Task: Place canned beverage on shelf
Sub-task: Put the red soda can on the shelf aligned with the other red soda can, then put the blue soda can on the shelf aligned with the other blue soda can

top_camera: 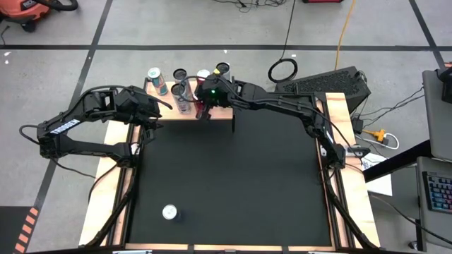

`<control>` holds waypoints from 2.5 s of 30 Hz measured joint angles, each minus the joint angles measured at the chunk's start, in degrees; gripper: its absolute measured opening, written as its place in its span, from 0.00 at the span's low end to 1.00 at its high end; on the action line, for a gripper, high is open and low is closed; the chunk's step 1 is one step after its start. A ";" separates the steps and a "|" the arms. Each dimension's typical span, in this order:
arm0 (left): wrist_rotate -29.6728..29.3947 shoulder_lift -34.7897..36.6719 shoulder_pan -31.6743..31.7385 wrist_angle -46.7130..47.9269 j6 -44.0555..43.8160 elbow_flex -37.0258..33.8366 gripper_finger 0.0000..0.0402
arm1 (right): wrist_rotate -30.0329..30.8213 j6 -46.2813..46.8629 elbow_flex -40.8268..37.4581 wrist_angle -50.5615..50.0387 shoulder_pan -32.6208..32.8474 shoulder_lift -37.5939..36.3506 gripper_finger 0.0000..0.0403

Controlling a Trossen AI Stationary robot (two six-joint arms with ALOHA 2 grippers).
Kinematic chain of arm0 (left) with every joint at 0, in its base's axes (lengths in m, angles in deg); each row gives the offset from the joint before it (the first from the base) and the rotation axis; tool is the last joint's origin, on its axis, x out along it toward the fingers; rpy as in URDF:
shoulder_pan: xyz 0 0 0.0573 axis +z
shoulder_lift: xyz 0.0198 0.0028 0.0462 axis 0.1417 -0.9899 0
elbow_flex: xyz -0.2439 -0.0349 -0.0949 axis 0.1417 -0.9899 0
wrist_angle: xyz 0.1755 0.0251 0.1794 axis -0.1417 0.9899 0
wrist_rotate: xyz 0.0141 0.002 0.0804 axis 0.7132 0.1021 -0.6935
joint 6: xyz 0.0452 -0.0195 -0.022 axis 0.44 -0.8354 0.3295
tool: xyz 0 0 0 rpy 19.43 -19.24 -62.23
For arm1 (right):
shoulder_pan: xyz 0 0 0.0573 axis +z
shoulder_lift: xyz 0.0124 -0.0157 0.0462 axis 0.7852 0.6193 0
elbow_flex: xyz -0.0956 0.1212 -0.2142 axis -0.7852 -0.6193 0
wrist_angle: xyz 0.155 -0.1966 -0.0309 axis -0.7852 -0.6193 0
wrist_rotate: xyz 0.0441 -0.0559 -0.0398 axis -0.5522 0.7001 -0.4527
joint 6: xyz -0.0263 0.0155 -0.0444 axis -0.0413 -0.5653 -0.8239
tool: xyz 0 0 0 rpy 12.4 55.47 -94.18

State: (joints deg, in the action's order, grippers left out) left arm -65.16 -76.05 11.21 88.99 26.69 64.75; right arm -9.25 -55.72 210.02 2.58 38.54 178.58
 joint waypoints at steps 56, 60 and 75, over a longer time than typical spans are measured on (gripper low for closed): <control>-0.01 0.00 0.01 0.02 0.00 -0.01 0.45 | -5.81 -2.68 -0.02 3.98 1.72 1.40 0.00; -0.02 0.01 0.01 0.19 -0.04 0.00 0.45 | -2.54 -4.77 -0.04 1.91 3.67 -0.81 0.00; -0.01 -0.15 0.01 -1.04 -0.07 0.00 0.45 | 4.60 0.79 0.00 -7.87 10.65 -17.73 0.00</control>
State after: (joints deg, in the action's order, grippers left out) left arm -65.17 -76.21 11.21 87.95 26.62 64.75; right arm -4.65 -54.93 210.02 -5.29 49.19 160.85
